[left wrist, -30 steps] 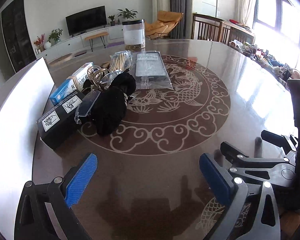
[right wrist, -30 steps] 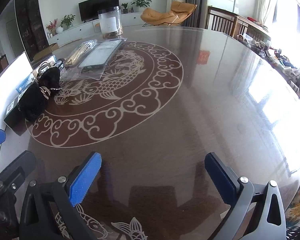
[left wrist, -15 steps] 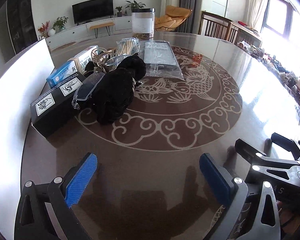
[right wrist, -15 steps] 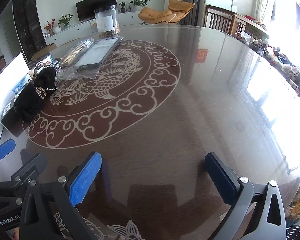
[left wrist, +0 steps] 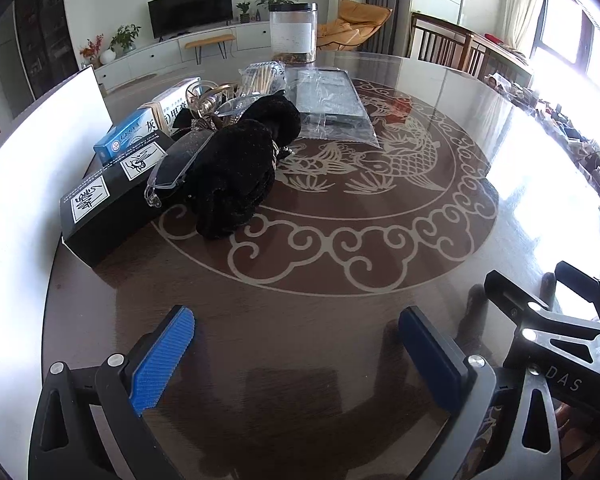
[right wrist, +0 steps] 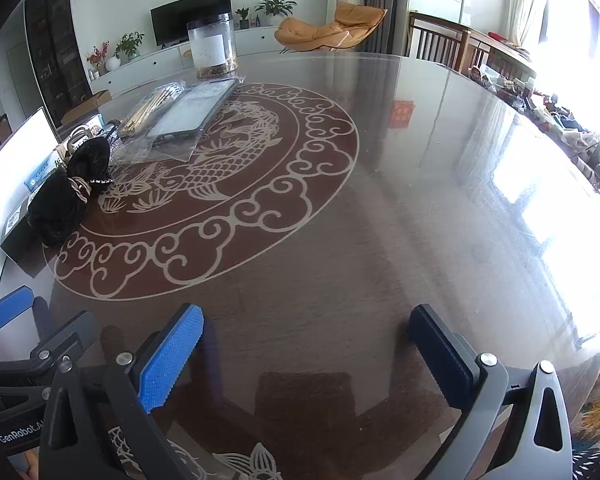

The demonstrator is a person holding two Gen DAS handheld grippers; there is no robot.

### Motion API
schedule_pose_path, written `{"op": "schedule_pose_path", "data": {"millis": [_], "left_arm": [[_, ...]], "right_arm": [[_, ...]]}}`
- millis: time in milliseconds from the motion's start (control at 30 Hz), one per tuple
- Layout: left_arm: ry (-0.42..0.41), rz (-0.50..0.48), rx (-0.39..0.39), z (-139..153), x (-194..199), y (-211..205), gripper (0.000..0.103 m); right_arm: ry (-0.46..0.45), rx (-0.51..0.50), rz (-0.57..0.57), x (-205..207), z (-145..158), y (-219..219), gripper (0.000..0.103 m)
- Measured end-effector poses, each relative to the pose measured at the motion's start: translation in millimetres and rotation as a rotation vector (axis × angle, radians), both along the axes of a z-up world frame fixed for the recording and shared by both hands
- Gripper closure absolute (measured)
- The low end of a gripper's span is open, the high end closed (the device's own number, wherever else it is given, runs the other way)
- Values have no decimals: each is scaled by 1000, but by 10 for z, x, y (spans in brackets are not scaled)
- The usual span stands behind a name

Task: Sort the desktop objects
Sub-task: 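Withdraw both open grippers from the bin back over the table, then move the left gripper toward the black printed box in the pile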

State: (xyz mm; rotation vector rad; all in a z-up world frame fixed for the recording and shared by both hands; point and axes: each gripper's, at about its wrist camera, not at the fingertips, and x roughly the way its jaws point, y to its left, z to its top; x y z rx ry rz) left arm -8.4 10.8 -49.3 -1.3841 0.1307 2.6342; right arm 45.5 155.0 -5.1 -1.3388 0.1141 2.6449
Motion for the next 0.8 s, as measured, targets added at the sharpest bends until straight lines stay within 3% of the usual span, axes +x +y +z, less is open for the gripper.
{"op": "schedule_pose_path", "data": {"millis": [633,800], "left_arm": [[-1,-4,-5,-11,-15,26,0],[0,24,24,3,3,-60,0]], "right_arm": [[8,1,-1,13,14,3,0],[8,1,-1,10,10,1,0]]}}
